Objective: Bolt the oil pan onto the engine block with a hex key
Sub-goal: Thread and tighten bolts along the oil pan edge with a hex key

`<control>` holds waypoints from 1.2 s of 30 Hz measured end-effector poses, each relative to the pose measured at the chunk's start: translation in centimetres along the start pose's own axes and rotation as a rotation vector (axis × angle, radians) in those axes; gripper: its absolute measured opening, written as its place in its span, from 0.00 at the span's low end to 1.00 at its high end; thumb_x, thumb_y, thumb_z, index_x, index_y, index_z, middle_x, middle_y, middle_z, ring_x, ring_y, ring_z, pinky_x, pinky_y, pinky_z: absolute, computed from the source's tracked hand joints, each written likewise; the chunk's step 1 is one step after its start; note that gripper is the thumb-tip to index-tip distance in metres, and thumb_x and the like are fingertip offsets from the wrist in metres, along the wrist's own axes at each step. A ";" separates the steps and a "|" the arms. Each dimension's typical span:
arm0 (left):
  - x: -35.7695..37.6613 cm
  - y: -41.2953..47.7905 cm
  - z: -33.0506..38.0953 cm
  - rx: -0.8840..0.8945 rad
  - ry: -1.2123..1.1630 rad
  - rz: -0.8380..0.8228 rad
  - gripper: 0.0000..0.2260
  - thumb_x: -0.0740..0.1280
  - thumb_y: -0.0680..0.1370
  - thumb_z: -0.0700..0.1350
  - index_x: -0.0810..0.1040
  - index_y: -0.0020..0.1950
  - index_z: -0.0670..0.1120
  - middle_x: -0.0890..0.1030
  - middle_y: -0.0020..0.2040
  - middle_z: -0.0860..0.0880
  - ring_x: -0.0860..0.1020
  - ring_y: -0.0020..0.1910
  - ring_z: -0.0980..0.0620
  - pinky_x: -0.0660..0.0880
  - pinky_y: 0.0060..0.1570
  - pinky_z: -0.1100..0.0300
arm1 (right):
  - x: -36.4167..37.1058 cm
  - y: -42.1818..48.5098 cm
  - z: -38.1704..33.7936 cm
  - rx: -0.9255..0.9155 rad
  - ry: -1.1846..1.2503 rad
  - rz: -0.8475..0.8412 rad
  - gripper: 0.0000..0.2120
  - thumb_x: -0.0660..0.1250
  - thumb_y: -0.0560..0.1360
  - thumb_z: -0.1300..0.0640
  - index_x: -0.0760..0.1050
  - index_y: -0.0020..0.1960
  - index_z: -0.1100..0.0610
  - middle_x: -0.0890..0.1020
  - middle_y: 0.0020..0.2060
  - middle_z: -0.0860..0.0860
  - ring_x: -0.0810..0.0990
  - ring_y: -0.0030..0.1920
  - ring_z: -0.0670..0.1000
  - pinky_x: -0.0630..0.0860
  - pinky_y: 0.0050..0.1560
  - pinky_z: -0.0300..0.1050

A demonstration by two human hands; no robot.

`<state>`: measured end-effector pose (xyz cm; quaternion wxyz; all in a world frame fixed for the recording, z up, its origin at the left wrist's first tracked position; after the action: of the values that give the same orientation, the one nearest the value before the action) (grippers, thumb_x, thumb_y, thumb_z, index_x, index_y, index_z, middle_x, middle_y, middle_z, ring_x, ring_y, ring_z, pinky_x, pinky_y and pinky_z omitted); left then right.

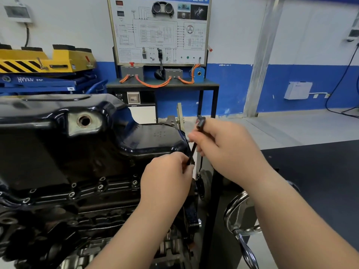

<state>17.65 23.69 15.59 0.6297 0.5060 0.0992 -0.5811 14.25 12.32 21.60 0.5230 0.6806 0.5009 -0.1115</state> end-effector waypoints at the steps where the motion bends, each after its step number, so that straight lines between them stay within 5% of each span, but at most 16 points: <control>1: 0.1 0.0 0.1 -0.007 0.025 0.005 0.07 0.67 0.74 0.53 0.80 0.48 0.53 0.83 0.40 0.53 0.79 0.40 0.52 0.75 0.39 0.58 | 0.1 0.3 0.0 -0.003 -0.005 -0.021 0.13 0.61 0.78 0.51 0.76 0.42 0.59 0.78 0.32 0.51 0.76 0.37 0.49 0.72 0.42 0.47; 8: 1.3 -0.9 0.1 -0.063 0.102 0.065 0.08 0.63 0.77 0.53 0.79 0.46 0.52 0.81 0.39 0.53 0.78 0.38 0.52 0.71 0.32 0.59 | 0.6 -0.2 0.7 -0.006 0.101 -0.034 0.12 0.63 0.78 0.54 0.78 0.43 0.62 0.80 0.33 0.54 0.79 0.38 0.53 0.75 0.43 0.53; 15: 1.5 -1.2 -0.4 -0.101 0.020 0.107 0.10 0.65 0.76 0.52 0.81 0.55 0.54 0.83 0.43 0.52 0.80 0.43 0.50 0.75 0.38 0.58 | 0.5 -0.3 1.5 -0.009 0.150 -0.018 0.12 0.63 0.78 0.55 0.77 0.42 0.63 0.81 0.34 0.55 0.79 0.38 0.54 0.76 0.43 0.53; 21: 1.3 -1.2 -1.5 -0.134 -0.130 0.044 0.12 0.66 0.76 0.46 0.80 0.57 0.58 0.83 0.38 0.55 0.72 0.27 0.62 0.65 0.27 0.73 | 0.5 0.0 2.0 -0.013 0.186 -0.002 0.12 0.63 0.78 0.56 0.77 0.42 0.63 0.81 0.34 0.56 0.80 0.38 0.55 0.76 0.43 0.53; 25: 1.1 -1.2 -1.6 -0.127 -0.169 0.021 0.12 0.65 0.76 0.45 0.80 0.57 0.57 0.82 0.34 0.57 0.73 0.28 0.69 0.67 0.31 0.77 | 0.6 -0.1 2.2 -0.023 0.202 0.011 0.12 0.63 0.78 0.56 0.77 0.42 0.64 0.81 0.33 0.56 0.79 0.37 0.55 0.76 0.42 0.54; 32: 1.3 -1.2 -1.4 -0.158 -0.140 0.025 0.11 0.67 0.75 0.50 0.80 0.57 0.60 0.72 0.24 0.61 0.71 0.24 0.63 0.62 0.25 0.72 | 0.6 -0.6 3.0 -0.017 0.252 0.060 0.10 0.64 0.77 0.57 0.78 0.41 0.61 0.81 0.31 0.53 0.81 0.35 0.53 0.78 0.40 0.54; 36: 1.5 -1.1 -0.8 -0.161 -0.080 0.052 0.09 0.68 0.74 0.51 0.81 0.53 0.57 0.82 0.37 0.56 0.79 0.39 0.53 0.75 0.38 0.59 | 0.6 -1.4 3.6 -0.009 0.265 0.118 0.09 0.64 0.78 0.58 0.78 0.41 0.59 0.81 0.31 0.50 0.80 0.34 0.47 0.77 0.40 0.48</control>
<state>17.55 23.49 13.56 0.6865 0.4327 0.1073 -0.5745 14.77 9.63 18.83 0.4609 0.7152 0.5253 0.0126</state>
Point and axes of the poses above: each hand's wrist, its own y-axis towards the middle knuckle, its own x-axis out of the palm, z = x × y, the point moved 3 cm from there along y, towards the middle knuckle
